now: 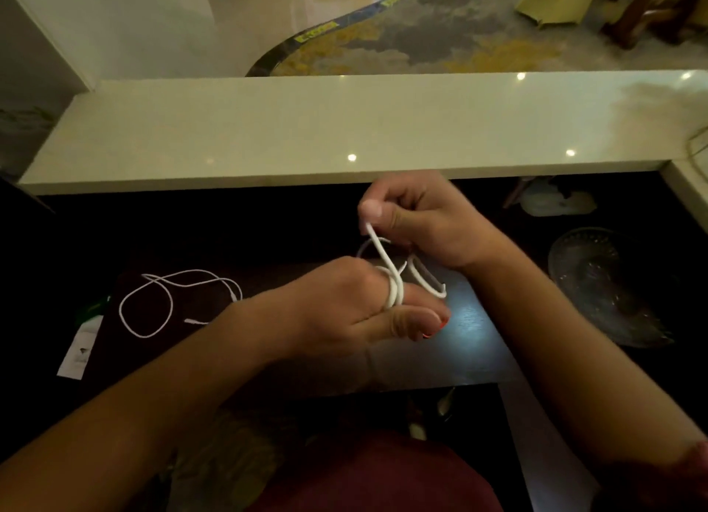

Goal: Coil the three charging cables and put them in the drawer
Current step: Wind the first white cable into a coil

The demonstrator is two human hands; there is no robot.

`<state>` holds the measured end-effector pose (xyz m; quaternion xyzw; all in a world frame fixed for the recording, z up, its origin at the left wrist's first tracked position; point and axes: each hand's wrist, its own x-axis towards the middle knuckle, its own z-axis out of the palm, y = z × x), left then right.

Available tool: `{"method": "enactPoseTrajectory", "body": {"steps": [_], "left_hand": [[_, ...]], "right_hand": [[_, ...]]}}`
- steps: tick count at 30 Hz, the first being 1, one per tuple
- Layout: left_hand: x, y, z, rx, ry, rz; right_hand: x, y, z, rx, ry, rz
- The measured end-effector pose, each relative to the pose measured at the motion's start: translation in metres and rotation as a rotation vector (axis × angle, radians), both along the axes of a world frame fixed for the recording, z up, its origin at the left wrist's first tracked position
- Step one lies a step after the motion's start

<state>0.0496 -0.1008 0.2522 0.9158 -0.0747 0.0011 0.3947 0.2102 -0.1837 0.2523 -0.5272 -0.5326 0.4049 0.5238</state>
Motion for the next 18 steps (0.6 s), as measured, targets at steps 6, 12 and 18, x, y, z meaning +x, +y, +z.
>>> {"method": "enactPoseTrajectory", "body": {"steps": [6,12,18], "left_hand": [[-0.002,-0.001,0.022,-0.255,-0.249,0.03],[-0.006,0.038,0.002,-0.115,-0.279,0.246],[-0.012,0.074,-0.033,0.294,-0.115,0.256]], "right_hand": [[-0.021,-0.006,-0.033,-0.274,-0.03,-0.093],[-0.013,-0.026,-0.036,-0.381,-0.099,0.108],[-0.002,-0.035,-0.001,-0.174,-0.11,0.092]]}}
